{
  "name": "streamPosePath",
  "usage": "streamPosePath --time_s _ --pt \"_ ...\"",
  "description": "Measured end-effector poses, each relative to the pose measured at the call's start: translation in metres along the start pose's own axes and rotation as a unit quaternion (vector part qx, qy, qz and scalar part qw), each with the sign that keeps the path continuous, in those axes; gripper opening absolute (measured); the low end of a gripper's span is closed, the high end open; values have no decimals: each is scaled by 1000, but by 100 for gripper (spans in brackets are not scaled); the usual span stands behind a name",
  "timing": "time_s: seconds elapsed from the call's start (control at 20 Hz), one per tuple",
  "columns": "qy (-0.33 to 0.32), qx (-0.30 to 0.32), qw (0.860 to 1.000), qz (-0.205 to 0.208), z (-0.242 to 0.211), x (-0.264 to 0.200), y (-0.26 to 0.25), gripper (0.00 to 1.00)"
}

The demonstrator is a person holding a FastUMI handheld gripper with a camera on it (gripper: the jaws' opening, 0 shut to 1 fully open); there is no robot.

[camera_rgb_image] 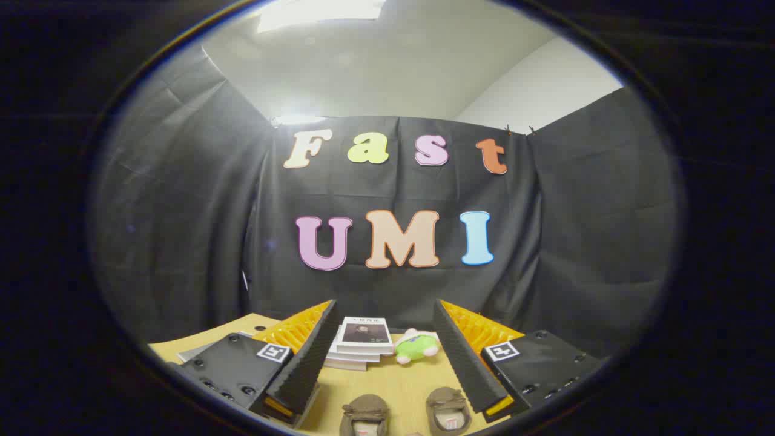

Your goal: Open the storage box then place both shoes into the box .Put the left shoe in first, then the right shoe, with the right side of both shoes facing outward in a uniform manner.

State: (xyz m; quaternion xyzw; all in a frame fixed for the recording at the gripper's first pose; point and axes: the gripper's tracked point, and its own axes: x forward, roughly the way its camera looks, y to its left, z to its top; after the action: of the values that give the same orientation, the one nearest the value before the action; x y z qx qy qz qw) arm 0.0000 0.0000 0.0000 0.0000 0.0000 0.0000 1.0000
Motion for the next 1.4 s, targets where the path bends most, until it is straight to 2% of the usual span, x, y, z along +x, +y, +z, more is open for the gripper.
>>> streamPosePath --time_s 0.45,1.0,1.15,1.4 --pt "-14 -7 1000 8 5 14 -1 100" --pt "4 -5 999 39 -17 25 10 100" --pt "40 39 995 77 -38 22 24 100" --pt "102 106 981 130 -74 14 33 100"
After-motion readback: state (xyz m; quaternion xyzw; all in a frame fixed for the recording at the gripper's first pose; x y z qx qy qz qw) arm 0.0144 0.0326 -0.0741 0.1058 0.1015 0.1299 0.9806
